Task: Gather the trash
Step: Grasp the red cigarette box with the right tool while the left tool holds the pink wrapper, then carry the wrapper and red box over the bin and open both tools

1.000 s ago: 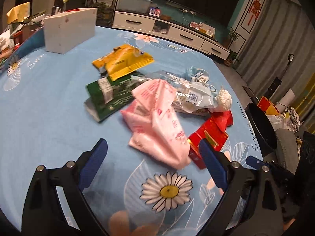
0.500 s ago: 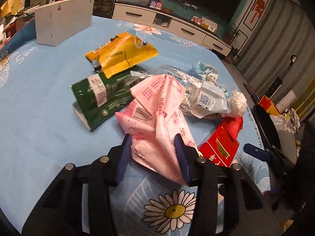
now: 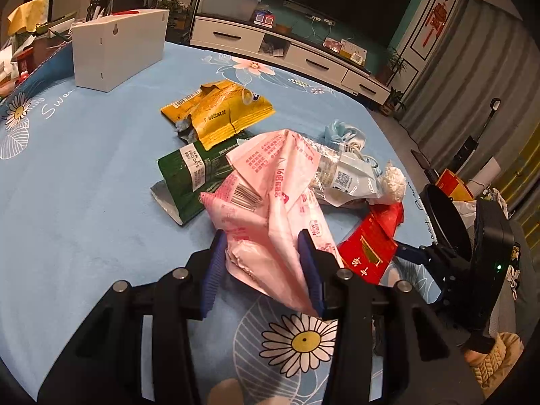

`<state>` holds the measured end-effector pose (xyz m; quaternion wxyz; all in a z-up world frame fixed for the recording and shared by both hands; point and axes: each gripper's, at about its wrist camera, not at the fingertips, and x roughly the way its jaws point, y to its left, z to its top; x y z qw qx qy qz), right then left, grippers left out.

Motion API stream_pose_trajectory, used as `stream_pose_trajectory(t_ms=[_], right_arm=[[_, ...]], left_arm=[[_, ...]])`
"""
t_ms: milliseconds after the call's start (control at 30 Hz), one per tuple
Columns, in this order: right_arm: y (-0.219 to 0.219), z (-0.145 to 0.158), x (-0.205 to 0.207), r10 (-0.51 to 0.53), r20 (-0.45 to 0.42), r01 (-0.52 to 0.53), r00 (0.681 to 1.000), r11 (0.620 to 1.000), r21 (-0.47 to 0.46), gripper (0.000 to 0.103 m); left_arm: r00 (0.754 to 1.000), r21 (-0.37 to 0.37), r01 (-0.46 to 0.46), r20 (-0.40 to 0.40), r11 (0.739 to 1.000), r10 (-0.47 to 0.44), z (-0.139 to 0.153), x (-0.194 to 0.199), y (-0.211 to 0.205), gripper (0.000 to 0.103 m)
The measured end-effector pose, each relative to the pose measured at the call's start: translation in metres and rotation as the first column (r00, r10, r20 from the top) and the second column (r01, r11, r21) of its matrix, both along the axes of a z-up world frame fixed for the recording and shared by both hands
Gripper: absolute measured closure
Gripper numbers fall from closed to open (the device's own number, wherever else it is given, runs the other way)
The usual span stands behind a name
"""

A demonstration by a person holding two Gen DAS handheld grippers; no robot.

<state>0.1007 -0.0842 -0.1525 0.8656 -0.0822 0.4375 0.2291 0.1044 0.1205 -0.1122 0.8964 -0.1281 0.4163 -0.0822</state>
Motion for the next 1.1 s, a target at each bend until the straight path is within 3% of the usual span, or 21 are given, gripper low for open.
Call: stream_pose_trajectory(t_ms=[233,433,767,1100], right_arm=[[-0.011,0.014,-0.039,0.055,-0.012,-0.054,0.998,0.994,0.092,0.014],[-0.029,0.034,-0.069,0.037,-0.002,-0.036,0.999,0.984,0.172,0.014],[-0.096,0.069,-0.087,-0.182,0.095,0.153,0.979,0.956,0.252,0.014],[-0.159,0.080,-0.097,-0.351,0.142,0.292,0.926,0.901,0.321,0.014]], left_arm=[[1.000,0.001,0.013,0.018,1.000,-0.013,0.008,-0.009,-0.002,0.059],[0.998,0.011,0.059,0.034,0.998,-0.059,0.018,-0.018,-0.016,0.059],[0.979,0.054,0.183,0.081,0.982,-0.187,0.041,-0.029,-0.067,0.059],[0.933,0.097,0.323,0.132,0.941,-0.334,0.063,-0.031,-0.132,0.059]])
